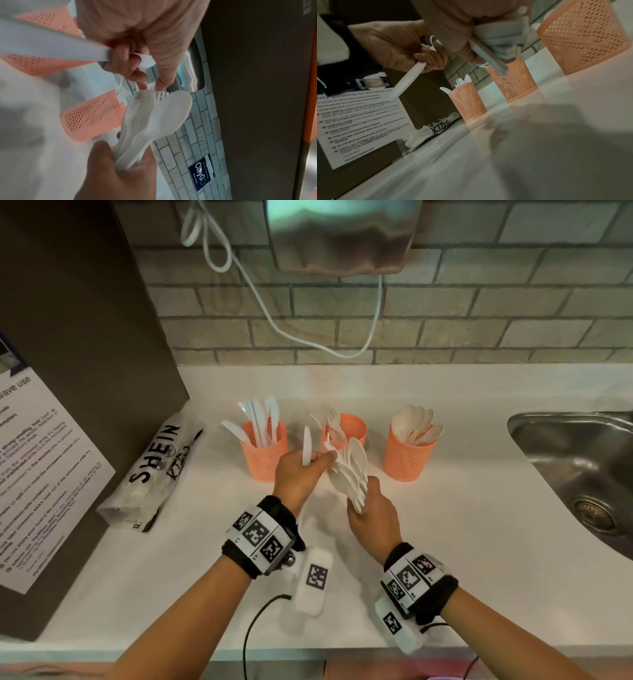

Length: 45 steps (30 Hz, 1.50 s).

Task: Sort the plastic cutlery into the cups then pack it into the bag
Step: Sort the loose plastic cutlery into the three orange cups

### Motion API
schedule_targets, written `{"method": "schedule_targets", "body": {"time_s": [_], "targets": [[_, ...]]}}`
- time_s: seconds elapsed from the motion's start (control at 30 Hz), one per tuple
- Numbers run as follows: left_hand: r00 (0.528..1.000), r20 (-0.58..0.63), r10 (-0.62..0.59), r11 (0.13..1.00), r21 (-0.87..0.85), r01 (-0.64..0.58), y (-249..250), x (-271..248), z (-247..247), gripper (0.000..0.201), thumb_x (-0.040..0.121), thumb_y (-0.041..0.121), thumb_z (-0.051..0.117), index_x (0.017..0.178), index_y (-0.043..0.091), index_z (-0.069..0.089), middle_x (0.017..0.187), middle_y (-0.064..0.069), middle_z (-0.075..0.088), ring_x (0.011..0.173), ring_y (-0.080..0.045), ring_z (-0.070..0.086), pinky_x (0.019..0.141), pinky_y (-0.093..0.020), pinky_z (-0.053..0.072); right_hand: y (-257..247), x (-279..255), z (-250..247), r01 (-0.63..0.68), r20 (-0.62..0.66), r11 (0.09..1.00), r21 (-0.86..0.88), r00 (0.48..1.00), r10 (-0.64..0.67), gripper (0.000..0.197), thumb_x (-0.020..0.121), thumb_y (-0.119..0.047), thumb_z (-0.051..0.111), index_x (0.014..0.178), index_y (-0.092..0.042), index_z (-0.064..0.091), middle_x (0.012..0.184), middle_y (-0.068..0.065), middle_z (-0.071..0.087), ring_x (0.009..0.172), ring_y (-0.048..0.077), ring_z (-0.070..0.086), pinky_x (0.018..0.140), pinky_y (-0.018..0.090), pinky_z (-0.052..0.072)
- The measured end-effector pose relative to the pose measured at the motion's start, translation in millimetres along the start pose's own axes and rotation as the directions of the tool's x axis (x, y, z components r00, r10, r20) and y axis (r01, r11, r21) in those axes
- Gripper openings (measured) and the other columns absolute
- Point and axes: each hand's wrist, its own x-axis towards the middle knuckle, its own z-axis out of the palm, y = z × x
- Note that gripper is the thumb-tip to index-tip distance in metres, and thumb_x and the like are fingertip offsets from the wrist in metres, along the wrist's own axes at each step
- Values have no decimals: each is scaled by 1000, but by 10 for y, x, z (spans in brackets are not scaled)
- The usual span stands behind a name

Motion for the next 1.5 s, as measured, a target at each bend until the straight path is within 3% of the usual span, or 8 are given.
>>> {"method": "schedule_targets", "body": {"time_s": [0.27, 0.47, 0.63, 0.77, 0.93, 1.13, 1.3, 1.5], "targets": [[996, -60, 61, 997, 51, -58, -37, 35, 61, 30, 84, 8, 60, 56, 15, 52, 58, 2, 53, 57, -9, 50, 59, -21, 39, 12, -43, 40, 47, 19, 998, -44, 999, -46, 31, 86, -9, 53, 113, -3, 41, 89, 15, 62, 75, 37, 59, 57, 31, 36], [951, -213, 226, 970, 141, -199, 37, 179, 2, 12, 89, 12, 51, 90, 1, 56, 72, 0, 56, 63, -5, 50, 53, -1, 36, 27, -48, 40, 22, 38, 1000, 0, 999, -22, 29, 85, -9, 52, 112, -2, 41, 84, 13, 60, 74, 36, 58, 58, 29, 33], [978, -113, 173, 984, 71, -166, -15, 159, 85, 18, 87, 18, 60, 99, 8, 51, 76, 3, 57, 70, -12, 56, 61, -10, 44, 28, -54, 67, 4, 48, 1000, 22, 999, -5, 28, 85, -9, 52, 110, -3, 40, 79, 5, 52, 72, 34, 58, 57, 29, 34], [986, -36, 160, 984, 83, -157, -71, 198, 127, 15, 84, 18, 65, 94, 7, 61, 82, -6, 66, 76, -19, 62, 72, -30, 50, 48, -40, 76, -14, 61, 998, 61, 998, 10, 29, 85, -9, 54, 110, -2, 40, 82, 6, 54, 72, 32, 56, 58, 28, 34], [973, -26, 228, 973, 32, -227, 96, 263, 112, 31, 97, 14, 40, 73, 16, 59, 78, 3, 61, 70, -6, 55, 67, -18, 42, 60, -27, 54, -43, 122, 978, 204, 992, 18, 29, 87, -7, 55, 112, 1, 42, 83, 6, 54, 71, 22, 50, 56, 25, 35], [941, -174, 290, 949, -72, -306, 428, 615, -183, 42, 102, 26, 28, 67, 18, 50, 70, 1, 61, 67, -12, 51, 71, -26, 41, 176, 1, 94, -246, 253, 871, 425, 956, 146, 27, 86, -14, 56, 110, -17, 44, 74, -9, 50, 61, 9, 48, 59, 23, 40], [873, -284, 396, 917, 173, -359, 662, 1011, -607, 41, 102, 32, 25, 79, 13, 54, 60, 10, 58, 54, 8, 52, 55, -6, 36, 127, 23, -28, -361, 358, 739, 569, 918, 172, 8, 92, -7, 52, 97, -12, 48, 60, 1, 44, 38, 7, 43, 43, 23, 40], [881, -312, 356, 925, 251, -286, 427, 1328, -873, 28, 100, 30, 35, 92, 10, 52, 69, 4, 54, 63, -15, 55, 72, -33, 50, 35, 58, -168, -500, 471, 525, 689, 859, 200, 11, 92, -11, 52, 84, -16, 47, 51, -3, 35, 36, 8, 29, 39, 19, 26]]}}
